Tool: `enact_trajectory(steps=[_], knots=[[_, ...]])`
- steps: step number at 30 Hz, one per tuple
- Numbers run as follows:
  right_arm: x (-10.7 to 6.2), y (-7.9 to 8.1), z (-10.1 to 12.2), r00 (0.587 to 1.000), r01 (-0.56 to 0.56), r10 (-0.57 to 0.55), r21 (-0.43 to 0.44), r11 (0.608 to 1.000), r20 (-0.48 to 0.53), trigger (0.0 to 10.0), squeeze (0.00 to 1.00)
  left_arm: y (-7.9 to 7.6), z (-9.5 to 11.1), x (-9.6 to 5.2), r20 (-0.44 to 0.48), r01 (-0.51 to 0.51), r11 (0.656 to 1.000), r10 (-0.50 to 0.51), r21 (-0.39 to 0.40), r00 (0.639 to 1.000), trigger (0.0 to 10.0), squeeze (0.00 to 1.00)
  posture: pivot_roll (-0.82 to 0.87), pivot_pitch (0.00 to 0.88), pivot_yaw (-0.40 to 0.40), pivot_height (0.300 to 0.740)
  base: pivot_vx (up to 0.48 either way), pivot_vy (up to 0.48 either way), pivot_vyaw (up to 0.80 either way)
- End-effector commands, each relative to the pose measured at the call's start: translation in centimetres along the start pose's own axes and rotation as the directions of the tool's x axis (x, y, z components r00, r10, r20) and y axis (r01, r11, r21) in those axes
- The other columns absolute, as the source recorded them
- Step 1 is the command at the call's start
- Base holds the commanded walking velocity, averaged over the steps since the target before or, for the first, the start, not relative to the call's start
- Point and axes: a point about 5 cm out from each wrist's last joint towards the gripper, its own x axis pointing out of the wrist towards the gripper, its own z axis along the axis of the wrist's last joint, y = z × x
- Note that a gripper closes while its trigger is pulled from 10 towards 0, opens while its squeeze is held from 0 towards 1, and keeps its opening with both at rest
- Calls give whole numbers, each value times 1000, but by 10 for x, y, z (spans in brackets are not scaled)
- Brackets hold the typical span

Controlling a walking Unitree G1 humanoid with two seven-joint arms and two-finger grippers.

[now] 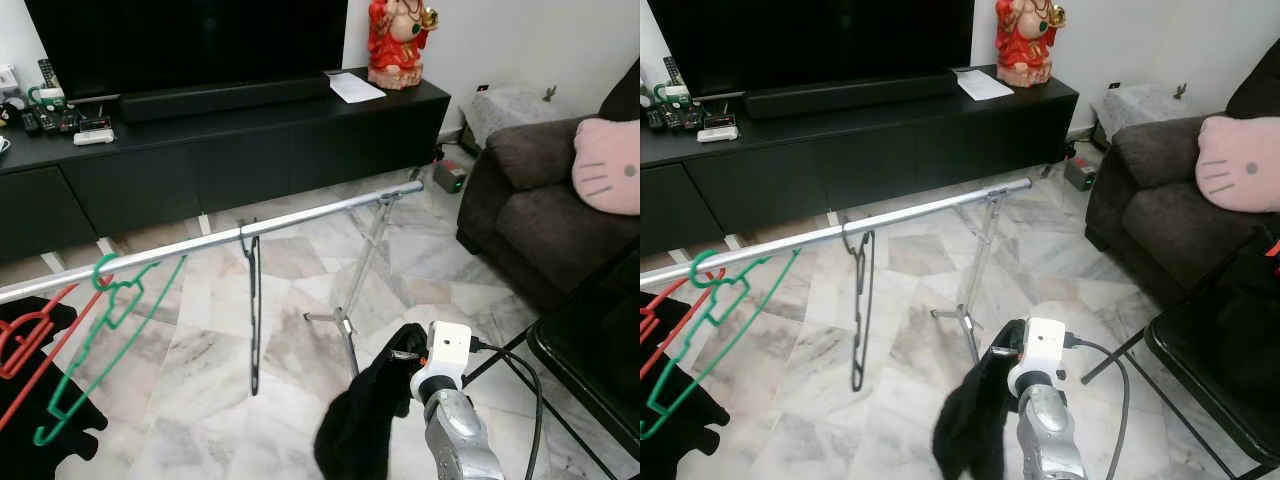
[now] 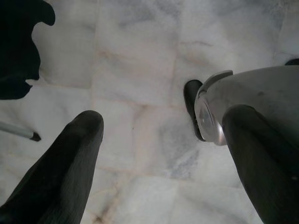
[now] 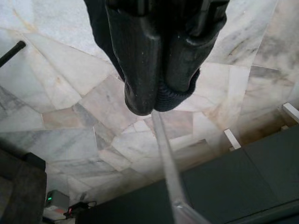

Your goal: Hang hanger

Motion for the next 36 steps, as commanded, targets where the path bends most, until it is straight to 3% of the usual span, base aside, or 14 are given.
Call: enact_trajectory(steps=[1,8,9,11,18,25,27,31,33,34,36], knots=[[1,-2,4,1000,1,-1,-8,1000,25,10000,0,-18,-9,-3,-36,63,998,-63,5,997,10000,0,-22,106,-51,740,0,-431,0],[1,0,3,1000,-5,5,-14,1000,19,10000,0,-18,-8,-4,-9,61,998,-61,-1,998,10000,0,-23,91,-53,740,0,-184,0],[1,0,4,1000,-5,6,-13,1000,20,10000,0,-13,25,6,97,57,998,-56,-1,994,10000,0,-21,94,-54,740,0,0,0],[2,-1,4,1000,-5,6,-13,1000,19,10000,0,-4,68,14,235,43,999,-41,-4,971,10000,0,-20,96,-56,740,0,0,0],[1,-2,2,1000,-7,7,-17,1000,12,10000,0,30,107,11,424,-26,998,49,-59,904,10000,0,-17,110,-59,740,0,0,0],[1,-3,1,1000,-6,6,-19,1000,7,10000,0,44,109,-1,519,-15,999,30,-34,854,10000,0,-7,119,-57,740,0,0,0],[1,-3,1,1000,-6,6,-17,1000,5,10000,0,49,98,-10,534,-6,1000,0,9,846,10000,0,-2,123,-57,740,0,0,0],[1,-4,0,1000,-7,7,-17,1000,3,10000,0,60,91,-21,557,-34,999,27,2,830,10000,0,3,127,-58,740,0,0,0],[1,-4,-1,1000,-9,9,-20,1000,-4,10000,0,71,94,-36,610,-43,999,28,10,792,10000,0,14,129,-61,740,0,0,0],[1,-4,-1,1000,-9,9,-20,1000,-4,10000,0,71,94,-36,610,-43,999,28,10,792,10000,0,14,129,-61,740,0,0,0],[1,-4,-2,1000,-12,12,-23,1000,-8,10000,0,72,104,-49,664,-51,994,-25,95,748,10000,0,19,125,-63,740,0,0,0]])
